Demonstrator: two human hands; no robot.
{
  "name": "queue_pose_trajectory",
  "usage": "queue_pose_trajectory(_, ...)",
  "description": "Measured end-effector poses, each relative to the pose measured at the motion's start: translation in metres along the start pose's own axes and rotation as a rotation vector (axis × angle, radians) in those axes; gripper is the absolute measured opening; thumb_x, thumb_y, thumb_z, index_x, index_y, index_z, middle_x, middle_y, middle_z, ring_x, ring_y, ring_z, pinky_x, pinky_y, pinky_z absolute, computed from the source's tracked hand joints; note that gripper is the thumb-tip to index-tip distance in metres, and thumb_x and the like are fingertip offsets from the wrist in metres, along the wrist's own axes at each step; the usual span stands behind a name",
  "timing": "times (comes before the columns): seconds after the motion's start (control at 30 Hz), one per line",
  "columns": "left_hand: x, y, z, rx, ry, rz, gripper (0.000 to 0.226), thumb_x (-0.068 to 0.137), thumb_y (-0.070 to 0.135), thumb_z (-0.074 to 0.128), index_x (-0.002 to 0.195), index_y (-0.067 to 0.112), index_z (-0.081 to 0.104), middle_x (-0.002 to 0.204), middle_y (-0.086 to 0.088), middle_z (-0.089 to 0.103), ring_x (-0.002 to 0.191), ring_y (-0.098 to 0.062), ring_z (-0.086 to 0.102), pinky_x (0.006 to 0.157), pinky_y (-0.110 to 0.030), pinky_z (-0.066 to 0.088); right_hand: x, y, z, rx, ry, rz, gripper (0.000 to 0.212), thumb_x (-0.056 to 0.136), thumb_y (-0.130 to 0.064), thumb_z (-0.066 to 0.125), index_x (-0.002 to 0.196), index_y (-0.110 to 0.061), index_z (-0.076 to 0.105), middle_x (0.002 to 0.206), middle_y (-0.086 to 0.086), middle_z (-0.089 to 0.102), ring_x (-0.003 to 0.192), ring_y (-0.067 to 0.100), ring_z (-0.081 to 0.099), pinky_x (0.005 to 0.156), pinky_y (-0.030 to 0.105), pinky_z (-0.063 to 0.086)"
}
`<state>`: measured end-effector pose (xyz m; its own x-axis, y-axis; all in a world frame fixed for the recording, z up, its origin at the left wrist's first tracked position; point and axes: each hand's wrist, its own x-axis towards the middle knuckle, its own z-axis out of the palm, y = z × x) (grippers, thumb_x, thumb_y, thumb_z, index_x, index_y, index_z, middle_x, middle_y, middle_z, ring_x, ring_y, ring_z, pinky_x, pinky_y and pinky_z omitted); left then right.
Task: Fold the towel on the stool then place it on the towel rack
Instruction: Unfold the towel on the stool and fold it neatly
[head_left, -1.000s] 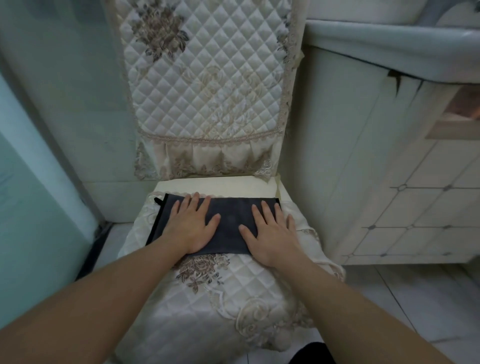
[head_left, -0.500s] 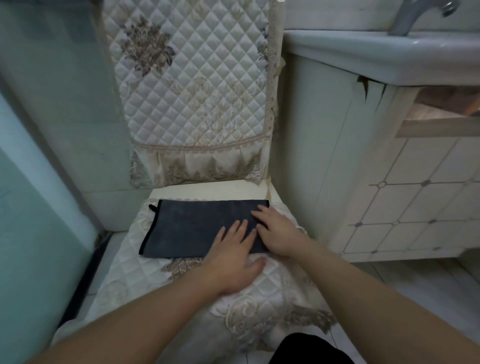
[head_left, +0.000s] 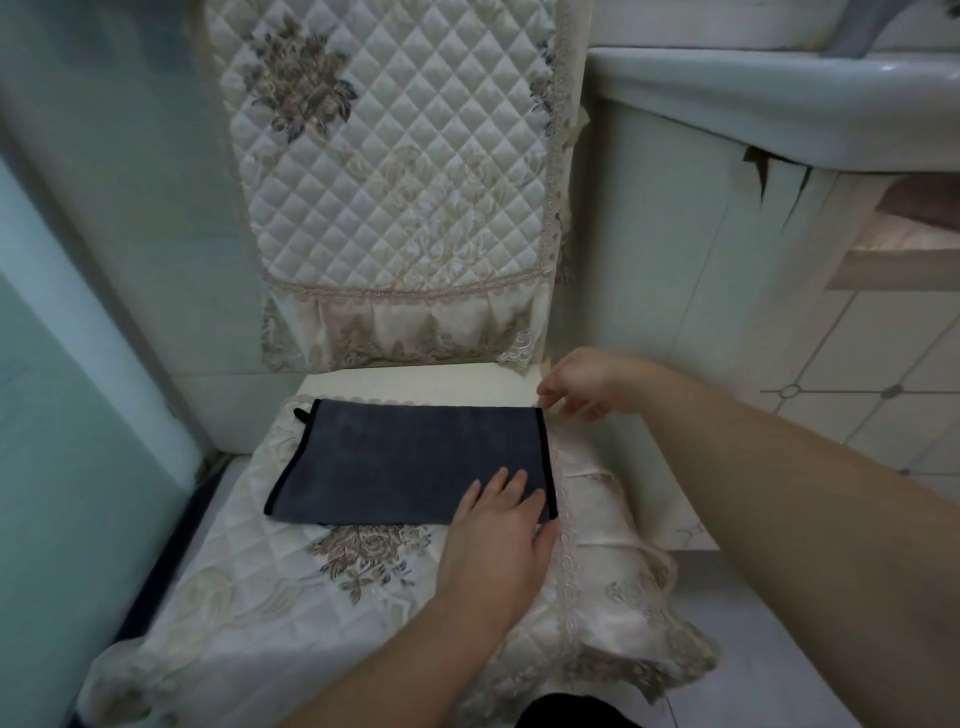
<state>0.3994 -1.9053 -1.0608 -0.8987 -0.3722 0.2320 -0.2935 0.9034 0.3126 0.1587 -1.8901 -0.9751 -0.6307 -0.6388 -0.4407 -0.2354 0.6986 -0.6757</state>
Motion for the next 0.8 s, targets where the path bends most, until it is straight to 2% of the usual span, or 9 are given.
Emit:
queue_pose_trajectory(0.13,0.002,0.001,0.003,-0.029,0.040,-0.021,0.046,0.099,0.049,0.042,0.136,0.026,0.059,0.152,-0.001,0.047,0.146,-0.018,0.032,0.121,-0.038,0.018,0.011,-0.007,0.000,-0.049,-0.086,0.027,0.019,0.094,-0.019,0.062,0.107,-0.008,0.071,0.107,0.004,0.076,0.079,0.022,0.060,0.071,0.033,0.049)
queue_pose_trajectory(0.23,0.003,0.004,0.002,-0.045,0.072,-0.027,0.041,0.099,0.045,0.047,0.131,0.024,0.064,0.148,-0.001,0.053,0.143,-0.018,0.038,0.119,-0.038,0.021,0.017,-0.008,0.005,-0.094,-0.107,0.026,0.023,0.091,-0.016,0.066,0.108,-0.003,0.071,0.095,0.007,0.071,0.075,0.022,0.058,0.070,0.034,0.050)
queue_pose_trajectory(0.37,0.003,0.007,0.000,-0.025,0.117,-0.010,0.033,0.098,0.038,0.053,0.119,0.021,0.072,0.137,-0.003,0.063,0.135,-0.020,0.050,0.115,-0.039,0.031,0.025,-0.004,0.010,-0.106,-0.134,0.051,0.003,0.088,-0.012,0.066,0.090,-0.011,0.067,0.075,0.005,0.062,0.063,0.018,0.054,0.067,0.033,0.048)
queue_pose_trajectory(0.43,0.002,0.009,-0.001,-0.013,0.148,0.003,0.030,0.097,0.036,0.055,0.111,0.019,0.076,0.132,-0.003,0.067,0.130,-0.021,0.055,0.112,-0.040,0.037,0.027,-0.003,0.009,-0.122,-0.126,0.056,0.004,0.089,-0.014,0.067,0.085,-0.014,0.065,0.070,0.003,0.060,0.061,0.016,0.052,0.061,0.028,0.046)
queue_pose_trajectory(0.6,0.003,0.009,-0.002,-0.028,0.226,0.013,0.026,0.097,0.032,0.057,0.100,0.018,0.079,0.122,-0.002,0.072,0.121,-0.019,0.062,0.106,-0.037,0.044,0.028,-0.011,0.005,-0.162,-0.140,0.049,0.006,0.089,-0.020,0.071,0.089,-0.014,0.068,0.077,0.002,0.063,0.069,0.017,0.056,0.065,0.029,0.047)
queue_pose_trajectory(0.8,0.000,0.008,-0.003,-0.100,0.304,0.012,0.026,0.096,0.031,0.056,0.099,0.017,0.078,0.110,-0.001,0.076,0.110,-0.018,0.068,0.098,-0.034,0.052,0.017,-0.017,0.004,-0.276,-0.177,0.049,0.010,0.092,-0.022,0.071,0.095,-0.014,0.066,0.084,0.002,0.065,0.078,0.019,0.058,0.066,0.029,0.048)
